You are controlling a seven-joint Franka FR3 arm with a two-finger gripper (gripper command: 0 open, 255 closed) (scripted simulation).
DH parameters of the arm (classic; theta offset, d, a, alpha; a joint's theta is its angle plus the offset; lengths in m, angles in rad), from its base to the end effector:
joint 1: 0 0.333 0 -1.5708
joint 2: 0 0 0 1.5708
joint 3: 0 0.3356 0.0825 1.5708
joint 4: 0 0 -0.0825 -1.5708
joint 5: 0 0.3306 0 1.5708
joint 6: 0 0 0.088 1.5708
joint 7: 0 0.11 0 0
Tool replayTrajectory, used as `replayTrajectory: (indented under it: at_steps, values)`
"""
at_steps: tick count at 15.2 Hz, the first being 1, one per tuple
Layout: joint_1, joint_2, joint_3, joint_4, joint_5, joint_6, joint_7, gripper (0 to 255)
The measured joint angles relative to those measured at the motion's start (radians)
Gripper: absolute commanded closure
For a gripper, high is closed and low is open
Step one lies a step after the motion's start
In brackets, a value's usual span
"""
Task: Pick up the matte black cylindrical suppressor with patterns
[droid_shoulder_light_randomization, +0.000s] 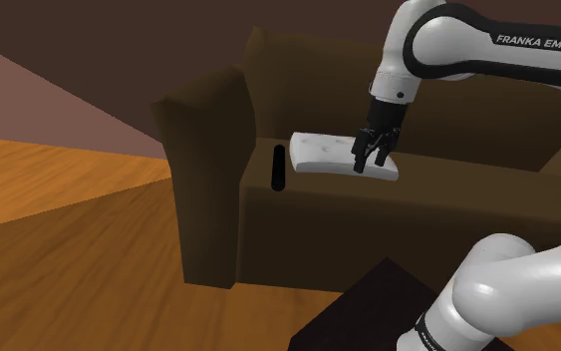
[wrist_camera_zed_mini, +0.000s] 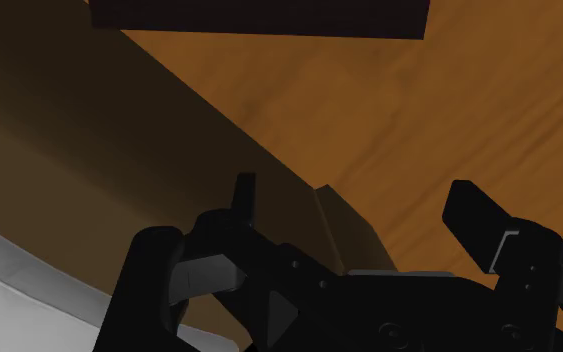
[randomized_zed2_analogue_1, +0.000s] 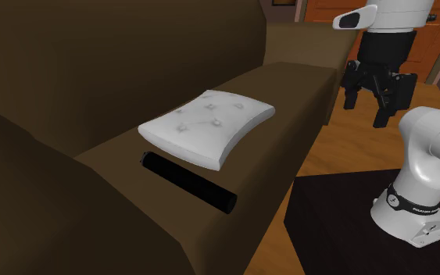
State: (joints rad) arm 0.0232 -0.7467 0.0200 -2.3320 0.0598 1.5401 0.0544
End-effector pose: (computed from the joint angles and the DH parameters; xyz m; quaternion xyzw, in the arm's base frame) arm 0.2468 0.0197 0.5992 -0.9994 0.0082 0.0237 0.0220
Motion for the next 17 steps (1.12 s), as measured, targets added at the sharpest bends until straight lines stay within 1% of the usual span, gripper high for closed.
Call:
replayTrajectory:
  at_steps: [2, 4, 8, 10, 14, 17]
  values:
    - [-0.003, 0.018, 0.004, 0.005, -0.003, 0.013, 0.007, 0]
    - [-0.010, 0.074, 0.025, 0.017, -0.007, 0.053, 0.040, 0]
    - [-0.031, 0.238, 0.067, 0.092, -0.032, 0.135, 0.117, 0]
    - [-0.042, 0.309, 0.084, 0.131, -0.051, 0.161, 0.157, 0]
    - [-0.063, 0.474, 0.113, 0.239, -0.099, 0.204, 0.242, 0]
    - [-0.074, 0.599, 0.128, 0.335, -0.143, 0.218, 0.308, 0]
